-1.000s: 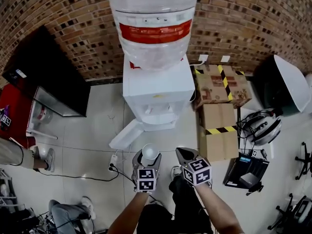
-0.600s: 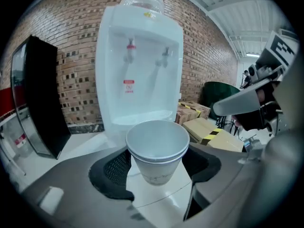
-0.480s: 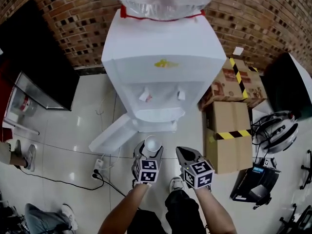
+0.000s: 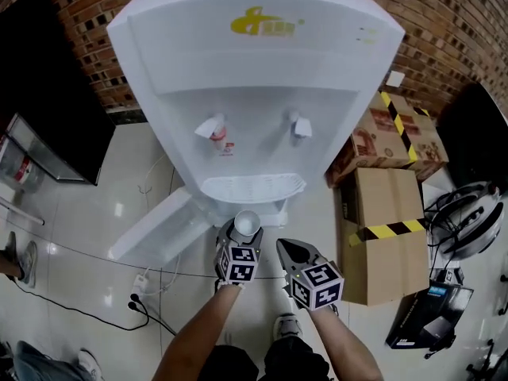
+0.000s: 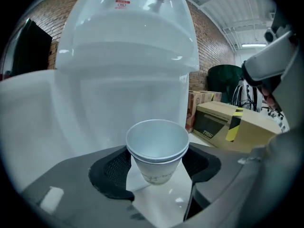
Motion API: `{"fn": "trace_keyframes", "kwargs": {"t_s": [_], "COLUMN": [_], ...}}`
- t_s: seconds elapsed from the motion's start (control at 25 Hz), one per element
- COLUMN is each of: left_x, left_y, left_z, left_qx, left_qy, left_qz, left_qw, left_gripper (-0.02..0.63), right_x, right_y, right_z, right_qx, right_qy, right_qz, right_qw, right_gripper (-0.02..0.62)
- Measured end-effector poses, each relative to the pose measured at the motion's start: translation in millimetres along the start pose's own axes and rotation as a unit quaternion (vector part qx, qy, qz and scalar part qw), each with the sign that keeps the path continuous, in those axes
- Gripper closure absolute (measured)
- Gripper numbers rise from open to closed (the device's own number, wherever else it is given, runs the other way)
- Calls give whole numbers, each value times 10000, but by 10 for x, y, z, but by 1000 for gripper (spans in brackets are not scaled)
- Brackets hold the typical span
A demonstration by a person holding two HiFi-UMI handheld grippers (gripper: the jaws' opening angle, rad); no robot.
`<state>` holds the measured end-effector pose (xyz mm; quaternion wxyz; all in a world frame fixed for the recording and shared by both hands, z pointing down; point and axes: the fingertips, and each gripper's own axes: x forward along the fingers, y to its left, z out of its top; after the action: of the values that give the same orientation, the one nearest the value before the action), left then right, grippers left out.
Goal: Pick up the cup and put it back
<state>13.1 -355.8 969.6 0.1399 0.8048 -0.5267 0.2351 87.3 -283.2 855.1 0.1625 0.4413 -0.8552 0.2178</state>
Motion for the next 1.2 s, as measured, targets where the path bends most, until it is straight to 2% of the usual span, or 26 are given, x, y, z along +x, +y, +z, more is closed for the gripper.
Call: {"fn": "trace_keyframes", "kwargs": {"t_s": [0.2,0.56,1.2], "left_x": [544,1154,1646], "left_y": [94,96,221], "left_z": [-195,-320,-312], "left_qx": [79,122,109], "left_qy": [-40,-44,-197], "left_qz": [62,83,90], "left_qw": [9999,9999,9997], "left_gripper": [268,268,265], "right_x": [203,388,407], "right_y": [-76,-159,-418], "right_z": [-213,-410,-417], "right_qx": [196,119,445], "right_qy": [-71,-56,-197], "right_qz": [171,266,73], "right_qw": [9996,9996,9988], "right_gripper": [584,583,584]}}
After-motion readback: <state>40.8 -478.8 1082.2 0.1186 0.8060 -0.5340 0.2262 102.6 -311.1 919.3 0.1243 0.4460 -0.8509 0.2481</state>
